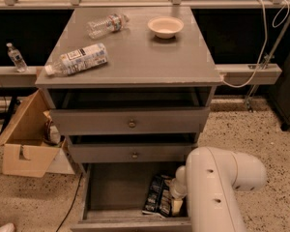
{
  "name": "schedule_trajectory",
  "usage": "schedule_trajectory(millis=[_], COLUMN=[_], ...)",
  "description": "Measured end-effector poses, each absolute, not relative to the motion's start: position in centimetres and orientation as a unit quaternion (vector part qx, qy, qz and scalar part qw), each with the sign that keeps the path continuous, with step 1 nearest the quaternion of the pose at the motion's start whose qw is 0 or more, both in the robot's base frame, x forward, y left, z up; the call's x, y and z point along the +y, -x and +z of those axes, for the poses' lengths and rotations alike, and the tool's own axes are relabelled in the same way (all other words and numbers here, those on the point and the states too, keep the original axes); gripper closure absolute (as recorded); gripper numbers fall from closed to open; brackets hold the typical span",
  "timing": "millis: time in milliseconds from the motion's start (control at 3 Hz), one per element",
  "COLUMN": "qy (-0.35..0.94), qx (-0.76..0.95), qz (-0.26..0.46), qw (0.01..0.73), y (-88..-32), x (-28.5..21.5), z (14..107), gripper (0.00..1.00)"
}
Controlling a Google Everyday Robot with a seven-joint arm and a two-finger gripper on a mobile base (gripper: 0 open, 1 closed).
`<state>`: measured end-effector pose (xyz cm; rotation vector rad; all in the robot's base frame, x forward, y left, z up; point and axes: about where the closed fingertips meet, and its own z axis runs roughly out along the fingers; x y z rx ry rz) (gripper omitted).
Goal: Pick blue chip bag from bottom drawer and place on counter
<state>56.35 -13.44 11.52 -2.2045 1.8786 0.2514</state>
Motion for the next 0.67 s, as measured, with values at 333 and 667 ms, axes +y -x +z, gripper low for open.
schedule_trajectory(millis=[333,667], qy=[0.753,0.753], qx=[0.641,0.641], qz=[0.093,0.093], qw=[0.116,0.116], y=[-56.10,-56.10], x=[-13.10,-13.10], z=[10.79,10.79], gripper=[0.00,0.18])
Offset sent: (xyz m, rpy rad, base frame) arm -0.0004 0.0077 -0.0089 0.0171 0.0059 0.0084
